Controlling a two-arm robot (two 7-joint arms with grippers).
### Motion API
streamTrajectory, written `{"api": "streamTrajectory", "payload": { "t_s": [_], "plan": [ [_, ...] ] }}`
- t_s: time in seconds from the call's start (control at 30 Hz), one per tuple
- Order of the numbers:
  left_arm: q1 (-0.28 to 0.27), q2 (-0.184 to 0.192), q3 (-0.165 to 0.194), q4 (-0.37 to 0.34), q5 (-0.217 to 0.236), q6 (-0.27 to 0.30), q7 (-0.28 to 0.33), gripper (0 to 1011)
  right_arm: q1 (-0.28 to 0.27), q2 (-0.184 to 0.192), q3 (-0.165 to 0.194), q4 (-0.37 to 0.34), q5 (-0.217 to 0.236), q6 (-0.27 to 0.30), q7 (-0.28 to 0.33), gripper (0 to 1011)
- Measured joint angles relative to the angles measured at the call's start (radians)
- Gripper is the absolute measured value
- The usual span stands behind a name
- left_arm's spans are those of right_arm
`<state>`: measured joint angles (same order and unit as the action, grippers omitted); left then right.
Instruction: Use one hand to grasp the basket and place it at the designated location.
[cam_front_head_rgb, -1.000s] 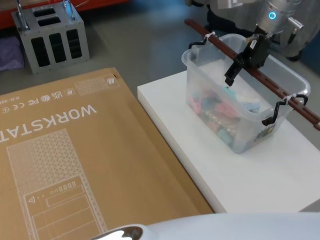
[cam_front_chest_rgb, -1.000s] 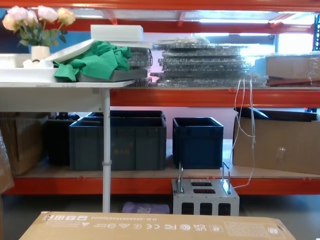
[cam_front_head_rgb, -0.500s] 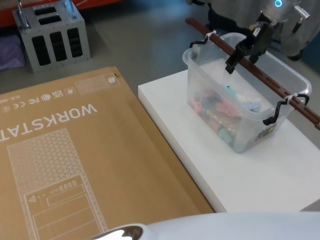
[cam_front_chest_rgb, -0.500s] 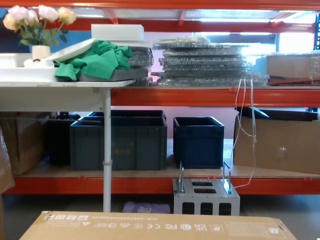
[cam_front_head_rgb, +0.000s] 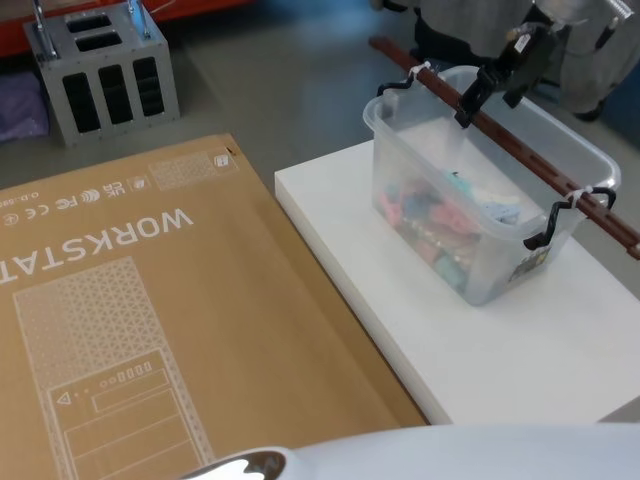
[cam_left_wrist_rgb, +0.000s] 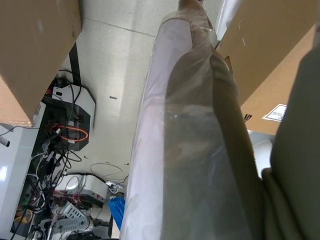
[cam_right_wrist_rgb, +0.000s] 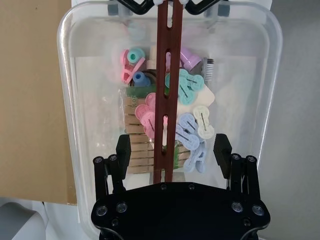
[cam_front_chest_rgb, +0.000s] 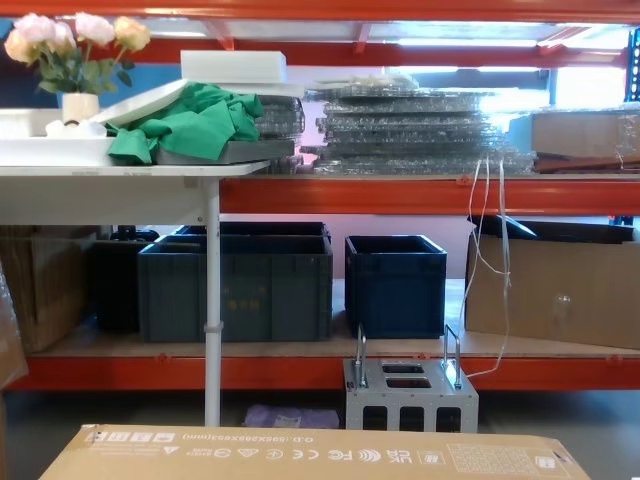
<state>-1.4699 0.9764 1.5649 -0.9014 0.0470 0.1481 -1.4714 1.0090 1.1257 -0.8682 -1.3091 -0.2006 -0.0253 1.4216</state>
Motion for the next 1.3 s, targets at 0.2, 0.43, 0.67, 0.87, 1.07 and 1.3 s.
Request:
{"api": "streamTrajectory", "payload": {
  "t_s": [0.2, 0.43, 0.67, 0.87, 1.07, 1.3],
  "plan": [
    [0.0, 0.0, 0.0, 0.0, 0.0, 0.0, 0.0, 0, -0.006, 0.019, 0.024, -0.025, 0.006, 0.007, -0.003, 1001],
    [0.0, 0.0, 0.0, 0.0, 0.0, 0.0, 0.0, 0, -0.012, 0.043, 0.053, -0.051, 0.017, 0.013, -0.005, 1001],
    [0.0, 0.0, 0.0, 0.0, 0.0, 0.0, 0.0, 0, -0.019, 0.055, 0.076, -0.064, 0.024, 0.017, -0.005, 1001],
    [0.0, 0.0, 0.0, 0.0, 0.0, 0.0, 0.0, 0, -0.025, 0.056, 0.088, -0.064, 0.025, 0.018, -0.003, 1002],
    [0.0, 0.0, 0.0, 0.0, 0.0, 0.0, 0.0, 0, -0.029, 0.055, 0.098, -0.062, 0.025, 0.017, -0.001, 1001],
    [0.0, 0.0, 0.0, 0.0, 0.0, 0.0, 0.0, 0, -0.029, 0.055, 0.097, -0.061, 0.025, 0.017, -0.001, 1001]
  ]
}}
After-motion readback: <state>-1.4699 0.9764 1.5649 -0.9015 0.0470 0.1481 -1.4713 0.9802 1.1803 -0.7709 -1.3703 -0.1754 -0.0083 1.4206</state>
